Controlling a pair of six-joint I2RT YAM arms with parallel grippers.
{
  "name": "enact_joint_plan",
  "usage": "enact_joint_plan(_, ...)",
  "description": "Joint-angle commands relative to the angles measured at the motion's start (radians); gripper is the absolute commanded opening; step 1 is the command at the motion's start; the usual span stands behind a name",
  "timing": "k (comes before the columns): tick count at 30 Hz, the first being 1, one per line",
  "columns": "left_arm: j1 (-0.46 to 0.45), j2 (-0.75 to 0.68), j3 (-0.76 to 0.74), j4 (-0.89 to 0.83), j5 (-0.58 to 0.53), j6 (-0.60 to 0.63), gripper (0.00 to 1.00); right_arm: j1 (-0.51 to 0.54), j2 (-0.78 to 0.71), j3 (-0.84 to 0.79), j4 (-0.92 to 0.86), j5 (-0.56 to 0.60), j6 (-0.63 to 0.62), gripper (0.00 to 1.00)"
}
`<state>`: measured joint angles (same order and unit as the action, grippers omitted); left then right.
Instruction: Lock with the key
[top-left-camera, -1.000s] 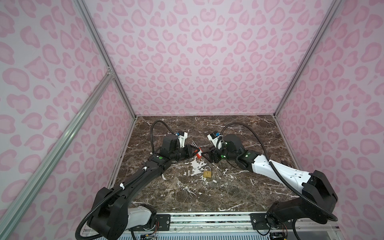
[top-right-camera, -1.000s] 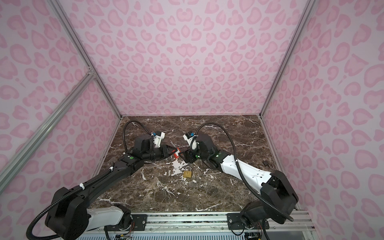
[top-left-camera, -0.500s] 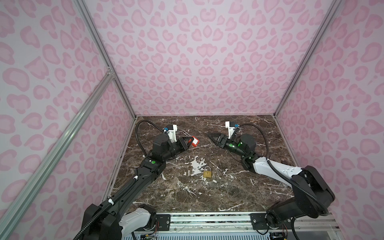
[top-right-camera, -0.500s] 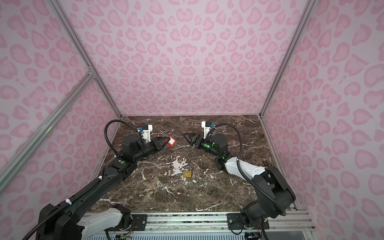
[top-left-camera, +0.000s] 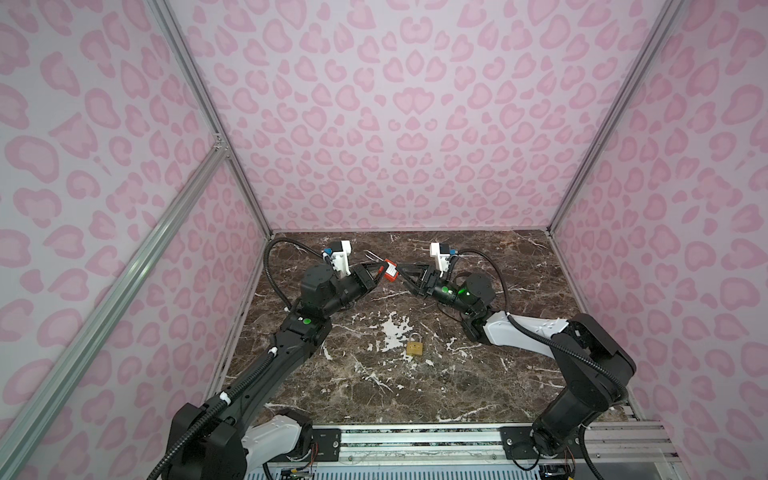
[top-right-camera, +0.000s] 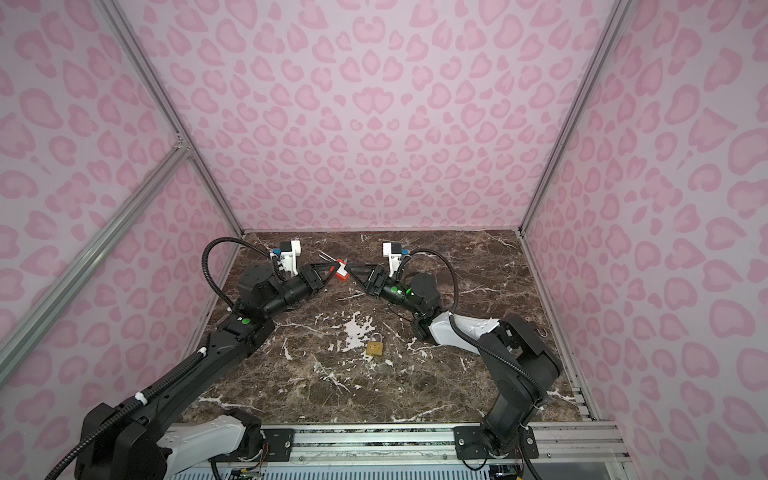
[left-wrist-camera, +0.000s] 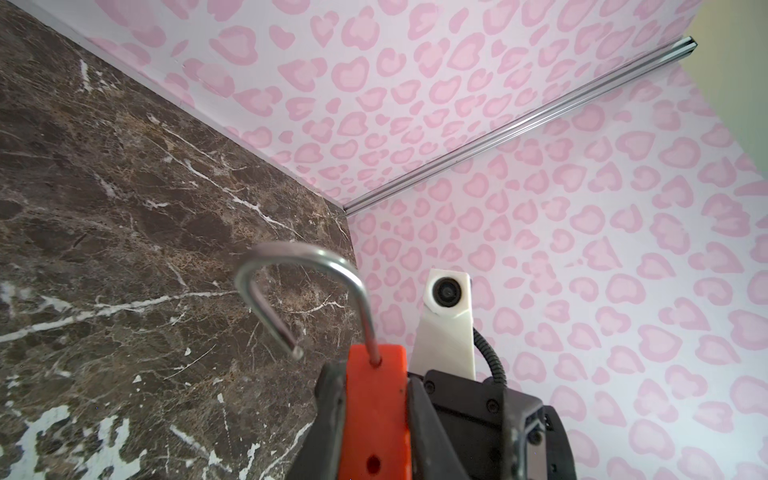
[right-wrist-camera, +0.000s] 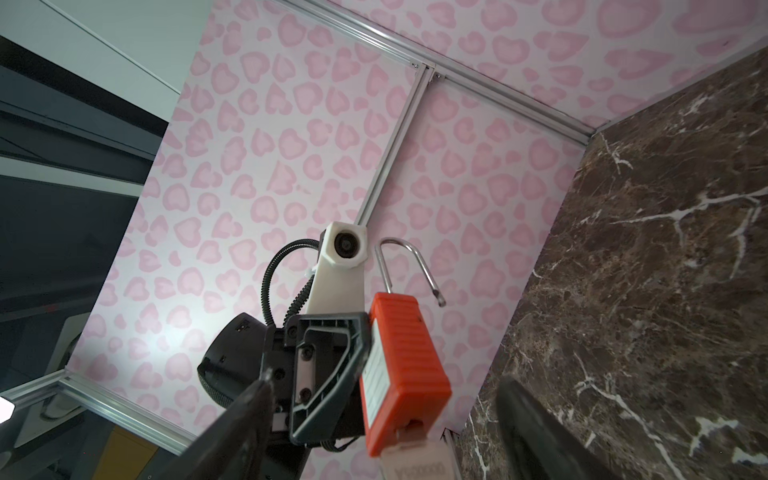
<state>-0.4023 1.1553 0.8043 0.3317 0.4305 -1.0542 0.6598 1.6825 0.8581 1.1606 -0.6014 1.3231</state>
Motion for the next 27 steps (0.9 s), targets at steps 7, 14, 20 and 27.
enact_joint_plan(7, 0.001, 0.0, 0.009, 0.091, 0.011, -0.018, 0.15, 0.027, 0.054, 0.038, 0.104, 0.008, 0.057, 0.8)
enact_joint_plan(14, 0.004, -0.008, -0.012, 0.094, -0.002, -0.02, 0.15, 0.029, 0.062, 0.025, 0.141, 0.015, 0.085, 0.58)
enact_joint_plan(20, 0.005, -0.01, -0.027, 0.099, -0.001, -0.023, 0.15, 0.034, 0.07, 0.022, 0.155, 0.014, 0.094, 0.45)
enact_joint_plan(27, 0.005, -0.022, -0.041, 0.092, -0.001, -0.022, 0.23, 0.034, 0.079, 0.019, 0.174, 0.02, 0.104, 0.28)
